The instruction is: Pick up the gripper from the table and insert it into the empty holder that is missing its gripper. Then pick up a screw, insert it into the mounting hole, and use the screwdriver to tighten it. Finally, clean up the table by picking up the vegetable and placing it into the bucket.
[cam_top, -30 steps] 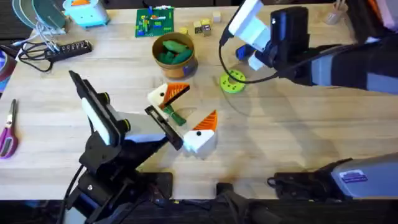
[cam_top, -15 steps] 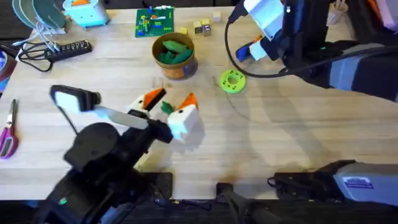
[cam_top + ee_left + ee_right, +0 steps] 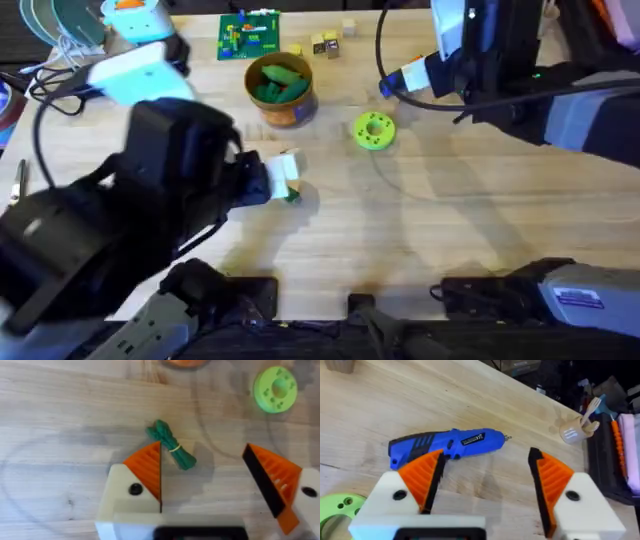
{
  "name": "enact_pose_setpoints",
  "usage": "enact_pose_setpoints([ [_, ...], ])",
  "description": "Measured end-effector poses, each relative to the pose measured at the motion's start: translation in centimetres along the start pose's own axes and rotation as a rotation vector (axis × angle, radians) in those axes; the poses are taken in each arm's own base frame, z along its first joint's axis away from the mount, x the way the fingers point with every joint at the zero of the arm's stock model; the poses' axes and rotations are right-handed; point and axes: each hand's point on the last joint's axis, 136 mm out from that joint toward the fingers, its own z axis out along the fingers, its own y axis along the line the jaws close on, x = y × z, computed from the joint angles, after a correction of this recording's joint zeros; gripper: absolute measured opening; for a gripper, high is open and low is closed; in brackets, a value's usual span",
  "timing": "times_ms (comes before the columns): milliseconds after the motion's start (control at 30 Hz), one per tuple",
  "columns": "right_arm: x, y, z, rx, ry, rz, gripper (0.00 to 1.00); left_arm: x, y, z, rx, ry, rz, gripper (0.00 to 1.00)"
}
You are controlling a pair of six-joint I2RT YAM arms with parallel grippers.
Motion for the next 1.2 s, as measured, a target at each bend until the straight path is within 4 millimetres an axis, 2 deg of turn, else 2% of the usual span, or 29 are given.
enact_pose_setpoints([
  [100,0.1,0.3,-0.1,-0.007,0.004,0.001,0.991,1.1,0.1,1.5,-0.041,0.085,0.008,0.994],
  [267,-1.0,1.1,-1.1,-0.028,-0.031,0.002,0.991,2.3,0.2,3.2,-0.086,0.173,-0.013,0.993],
  [433,-1.7,2.4,-1.9,-0.056,-0.056,-0.012,0.991,3.1,0.7,5.2,-0.170,0.226,-0.139,0.993],
  [567,-1.9,3.0,-2.1,-0.070,-0.062,-0.020,0.992,4.5,1.6,7.2,-0.274,0.291,-0.217,0.993],
  [600,-1.7,3.1,-2.1,-0.074,-0.057,-0.023,0.991,5.4,2.1,8.5,-0.331,0.326,-0.257,0.993],
  [767,-1.7,3.1,-2.1,-0.074,-0.056,-0.024,0.992,5.9,2.0,9.5,-0.349,0.349,-0.291,0.993],
  [867,-1.7,3.1,-2.1,-0.074,-0.055,-0.025,0.992,5.9,1.8,9.6,-0.344,0.348,-0.307,0.847],
  [967,-1.7,3.1,-2.1,-0.074,-0.055,-0.025,0.991,5.7,1.7,9.7,-0.337,0.343,-0.320,0.503],
  [1067,-1.6,3.1,-2.1,-0.075,-0.054,-0.025,0.991,5.7,1.8,9.7,-0.337,0.345,-0.334,0.105],
  [1100,-1.6,3.1,-2.1,-0.075,-0.053,-0.026,0.991,5.6,1.8,9.7,-0.338,0.344,-0.338,0.035],
  [1200,-1.5,3.1,-2.1,-0.076,-0.049,-0.028,0.991,5.5,2.1,9.7,-0.342,0.343,-0.352,0.020],
])
